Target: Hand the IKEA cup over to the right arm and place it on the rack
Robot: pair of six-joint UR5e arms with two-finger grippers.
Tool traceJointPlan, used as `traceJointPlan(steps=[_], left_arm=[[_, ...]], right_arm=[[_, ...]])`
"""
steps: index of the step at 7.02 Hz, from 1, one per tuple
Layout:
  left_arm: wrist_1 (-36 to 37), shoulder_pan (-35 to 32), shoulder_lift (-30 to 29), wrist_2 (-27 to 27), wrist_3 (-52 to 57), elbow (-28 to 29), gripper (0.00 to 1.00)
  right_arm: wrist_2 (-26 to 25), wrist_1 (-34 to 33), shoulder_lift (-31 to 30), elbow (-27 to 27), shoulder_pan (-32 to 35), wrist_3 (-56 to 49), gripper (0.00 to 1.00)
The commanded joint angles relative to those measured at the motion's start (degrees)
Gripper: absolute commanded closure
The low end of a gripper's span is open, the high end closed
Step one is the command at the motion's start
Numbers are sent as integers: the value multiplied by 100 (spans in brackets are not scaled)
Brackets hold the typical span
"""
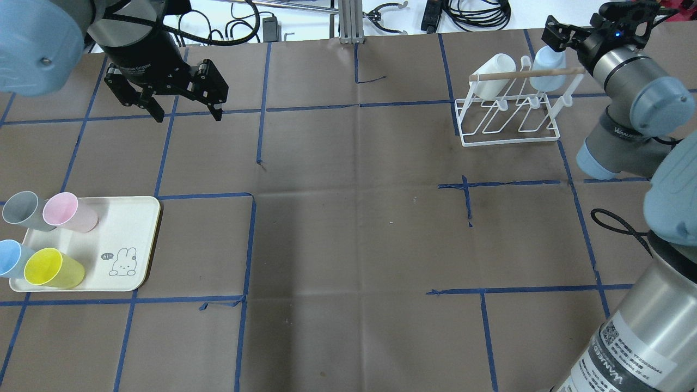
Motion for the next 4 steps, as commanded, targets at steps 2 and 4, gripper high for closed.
traceJointPlan(steps=[2,4], left_arm=[[-3,0,3,0,0,0,1],[-3,0,3,0,0,0,1]], right_arm=[[-45,2118,-1245,-8,35,-98,0],[-255,3490,-1853,1,70,-598,0]])
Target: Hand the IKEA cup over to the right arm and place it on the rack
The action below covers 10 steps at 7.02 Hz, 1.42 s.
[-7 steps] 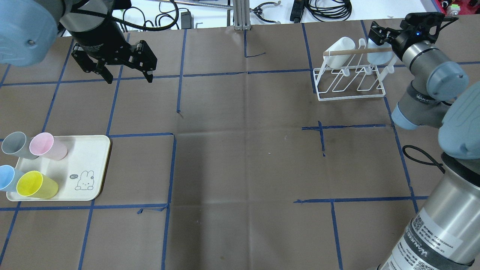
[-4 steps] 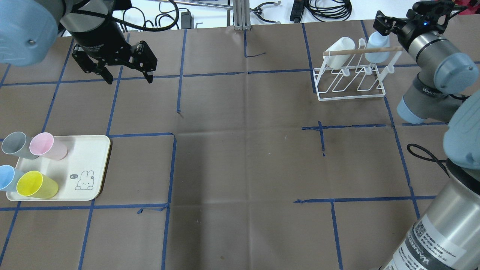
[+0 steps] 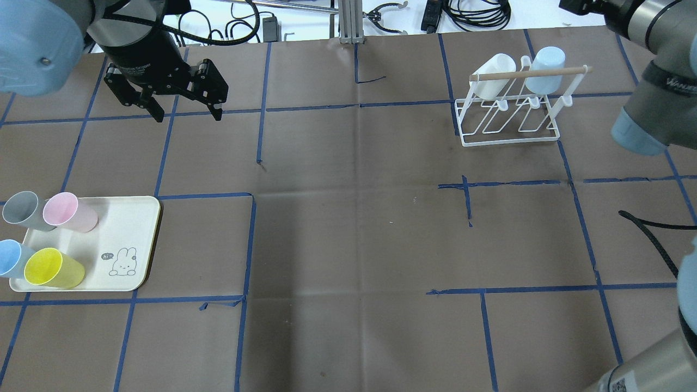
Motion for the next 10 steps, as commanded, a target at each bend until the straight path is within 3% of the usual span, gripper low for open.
traceJointPlan(steps=[1,2,3,4,6,8,10], left_arm=[[8,0,0,0,0,0,1],[-1,0,0,0,0,0,1],[-1,0,0,0,0,0,1],[16,0,0,0,0,0,1],[16,0,0,0,0,0,1],[16,0,0,-9,9,0,1],[16,0,0,-17,9,0,1]], right_arm=[[-494,1415,-543,-5,120,-236,0],[-784,2030,-719,-66,234,-254,0],[-1022,3150,-895,-371,418,-254,0],[-1312,4754,-992,-800,567,-245,0],[-1385,7176,-1255,-1313,718,-236,0],[-1376,9252,-1563,-1341,788,-193,0],[-1376,9674,-1958,-1323,1330,-227,0]])
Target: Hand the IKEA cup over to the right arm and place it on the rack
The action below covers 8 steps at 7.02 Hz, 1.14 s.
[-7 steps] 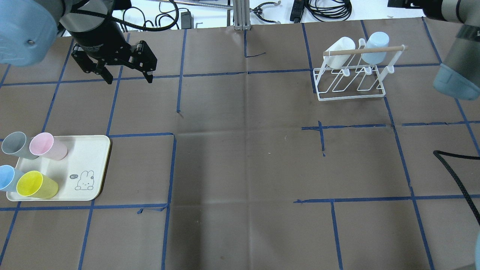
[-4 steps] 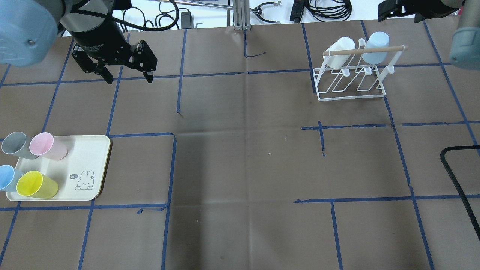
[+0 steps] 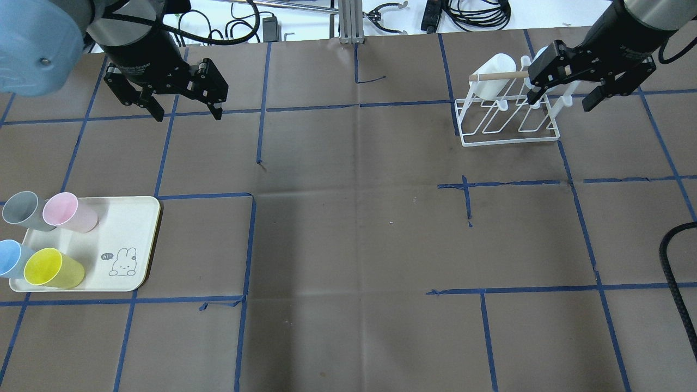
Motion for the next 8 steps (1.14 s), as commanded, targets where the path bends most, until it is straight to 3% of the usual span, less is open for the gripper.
traceJointPlan(steps=[1,3,5,6,8], left_arm=[[4,0,-1,1,0,0,1],[4,0,-1,1,0,0,1],[4,0,-1,1,0,0,1],[-4,0,-10,1,0,0,1],[-5,0,-1,1,0,0,1]], right_arm=[[-31,315,-322,32,740,-9,0],[-513,367,-594,233,1008,166,0],[-523,298,-631,638,1113,316,0],[-854,289,-596,648,1305,647,0],[-1086,-139,-455,683,1561,1133,0]])
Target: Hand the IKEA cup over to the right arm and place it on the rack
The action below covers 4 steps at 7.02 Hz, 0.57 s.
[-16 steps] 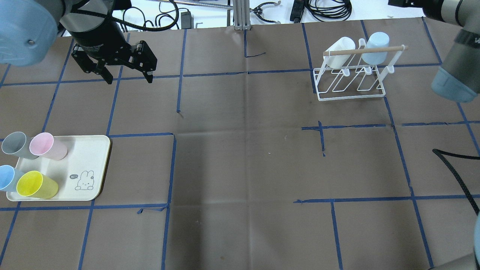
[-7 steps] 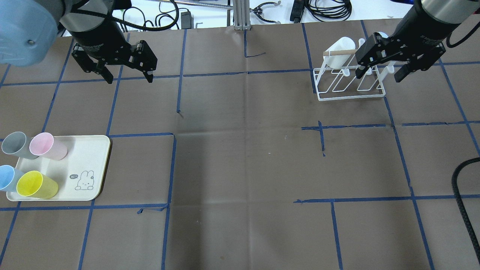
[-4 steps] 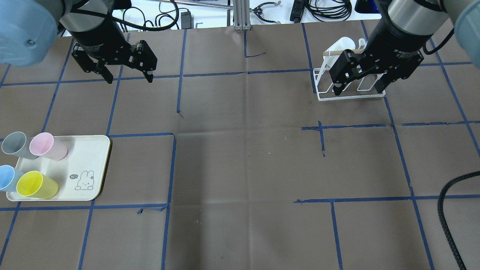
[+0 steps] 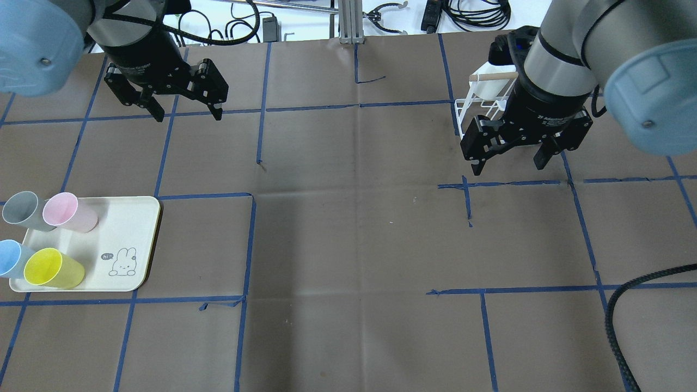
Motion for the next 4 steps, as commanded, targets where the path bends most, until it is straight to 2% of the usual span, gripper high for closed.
traceJointPlan(steps=[1,4], left_arm=[[-1,0,6,0,0,0,1],[-1,0,6,0,0,0,1]], right_arm=[[-89,-354,72,15,116,232,0],[-36,-522,81,-21,116,214,0]])
